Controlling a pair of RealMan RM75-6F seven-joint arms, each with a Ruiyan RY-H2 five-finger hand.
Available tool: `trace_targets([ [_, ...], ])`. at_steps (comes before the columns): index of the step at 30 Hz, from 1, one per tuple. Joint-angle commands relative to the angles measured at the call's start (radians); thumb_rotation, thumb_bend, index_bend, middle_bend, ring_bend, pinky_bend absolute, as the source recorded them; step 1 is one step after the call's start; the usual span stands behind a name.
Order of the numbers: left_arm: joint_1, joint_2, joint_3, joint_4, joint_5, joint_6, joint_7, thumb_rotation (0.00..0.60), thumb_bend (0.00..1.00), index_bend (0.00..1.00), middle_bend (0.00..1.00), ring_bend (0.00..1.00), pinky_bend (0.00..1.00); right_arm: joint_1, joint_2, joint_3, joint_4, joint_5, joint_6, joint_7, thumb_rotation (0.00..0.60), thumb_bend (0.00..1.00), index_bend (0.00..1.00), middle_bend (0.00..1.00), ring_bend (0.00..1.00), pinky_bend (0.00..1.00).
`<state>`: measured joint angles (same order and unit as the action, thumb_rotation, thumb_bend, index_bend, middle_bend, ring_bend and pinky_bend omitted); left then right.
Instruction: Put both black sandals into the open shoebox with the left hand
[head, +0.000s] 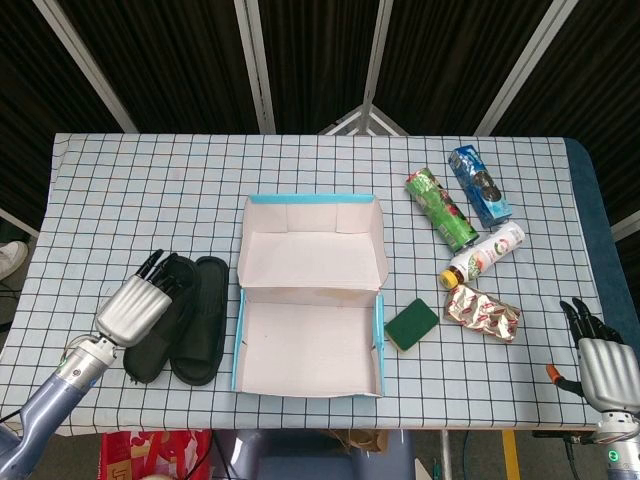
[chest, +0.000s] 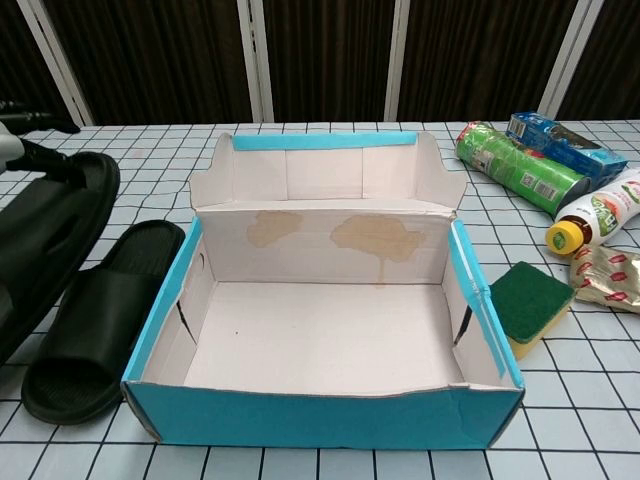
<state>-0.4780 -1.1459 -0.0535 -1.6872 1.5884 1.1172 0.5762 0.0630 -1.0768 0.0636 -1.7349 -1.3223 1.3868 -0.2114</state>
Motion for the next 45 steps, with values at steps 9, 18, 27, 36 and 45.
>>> trace_targets([
  [9,-0.139,0.163,-0.152,-0.206,0.203,0.044,0.323,0.6,0.41,0.48,0.5,0.06,0.1,0.009,0.003,-0.003,-0.002,0.004,-0.019,0.002,0.6,0.24,0.1,0.07,0.19,0.25],
  [18,-0.348,0.152,-0.197,-0.263,0.369,-0.215,0.496,0.6,0.39,0.49,0.5,0.06,0.11,0.007,0.013,-0.002,0.006,0.012,-0.024,0.034,0.6,0.24,0.1,0.07,0.19,0.25],
  [27,-0.466,-0.021,-0.194,-0.184,0.335,-0.367,0.476,0.6,0.39,0.49,0.49,0.06,0.14,0.007,0.02,0.0,0.012,0.02,-0.031,0.056,0.6,0.23,0.1,0.07,0.19,0.25],
  [36,-0.537,-0.179,-0.192,-0.066,0.267,-0.413,0.409,0.6,0.39,0.49,0.5,0.06,0.14,0.014,0.024,0.007,0.017,0.048,-0.052,0.063,0.6,0.23,0.1,0.07,0.19,0.25],
  [45,-0.563,-0.275,-0.17,-0.037,0.19,-0.454,0.414,0.6,0.39,0.49,0.5,0.06,0.15,0.019,0.028,0.007,0.016,0.06,-0.065,0.063,0.6,0.23,0.1,0.07,0.19,0.25],
])
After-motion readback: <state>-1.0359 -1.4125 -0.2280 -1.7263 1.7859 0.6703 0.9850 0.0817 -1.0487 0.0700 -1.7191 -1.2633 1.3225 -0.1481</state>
